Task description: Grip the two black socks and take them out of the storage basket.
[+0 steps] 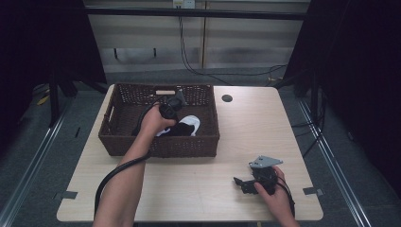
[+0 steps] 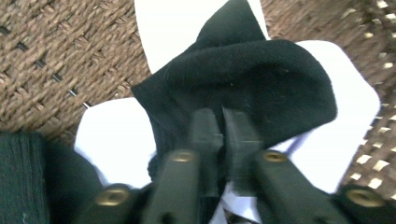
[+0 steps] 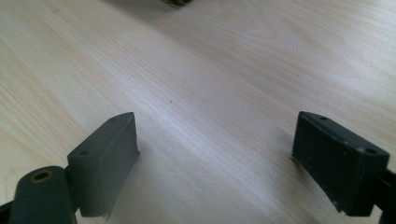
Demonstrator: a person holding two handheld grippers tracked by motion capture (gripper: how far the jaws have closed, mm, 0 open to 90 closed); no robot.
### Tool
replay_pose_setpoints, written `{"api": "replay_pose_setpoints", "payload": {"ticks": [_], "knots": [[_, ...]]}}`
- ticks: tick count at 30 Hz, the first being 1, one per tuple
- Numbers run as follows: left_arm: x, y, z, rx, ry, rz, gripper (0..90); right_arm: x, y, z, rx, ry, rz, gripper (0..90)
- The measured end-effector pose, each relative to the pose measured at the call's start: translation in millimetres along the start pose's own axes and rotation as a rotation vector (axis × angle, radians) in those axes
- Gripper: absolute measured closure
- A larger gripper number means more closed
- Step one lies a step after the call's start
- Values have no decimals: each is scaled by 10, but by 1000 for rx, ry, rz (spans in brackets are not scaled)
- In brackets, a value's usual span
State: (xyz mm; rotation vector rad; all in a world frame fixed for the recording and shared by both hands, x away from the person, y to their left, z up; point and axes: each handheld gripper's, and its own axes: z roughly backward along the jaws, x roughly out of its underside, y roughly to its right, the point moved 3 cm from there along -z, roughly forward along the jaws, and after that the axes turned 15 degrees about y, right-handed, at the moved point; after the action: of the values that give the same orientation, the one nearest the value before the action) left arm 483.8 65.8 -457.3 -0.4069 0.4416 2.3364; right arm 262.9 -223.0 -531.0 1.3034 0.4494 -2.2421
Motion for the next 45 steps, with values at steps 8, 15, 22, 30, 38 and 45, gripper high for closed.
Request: {"api": "replay_pose_setpoints", "payload": {"ticks": [8, 15, 22, 30, 38, 45], "knots": [[-25, 22, 230, 1, 0, -12, 867, -1, -2, 1, 0, -1, -4, 133], [-86, 66, 448, 1, 9, -20, 868, -1, -1, 1, 0, -1, -2, 133], [-156, 144, 656, 13, 23, -36, 868, -3, 6, -5, -3, 5, 7, 133], [-195, 166, 971, 3, 41, -53, 868, -3, 5, -4, -3, 2, 5, 133], [-229, 163, 1205, 0, 27, -41, 868, -3, 5, -3, -4, 2, 6, 133], [-276, 222, 1420, -12, -5, -47, 868, -3, 5, -3, -4, 2, 7, 133]]}}
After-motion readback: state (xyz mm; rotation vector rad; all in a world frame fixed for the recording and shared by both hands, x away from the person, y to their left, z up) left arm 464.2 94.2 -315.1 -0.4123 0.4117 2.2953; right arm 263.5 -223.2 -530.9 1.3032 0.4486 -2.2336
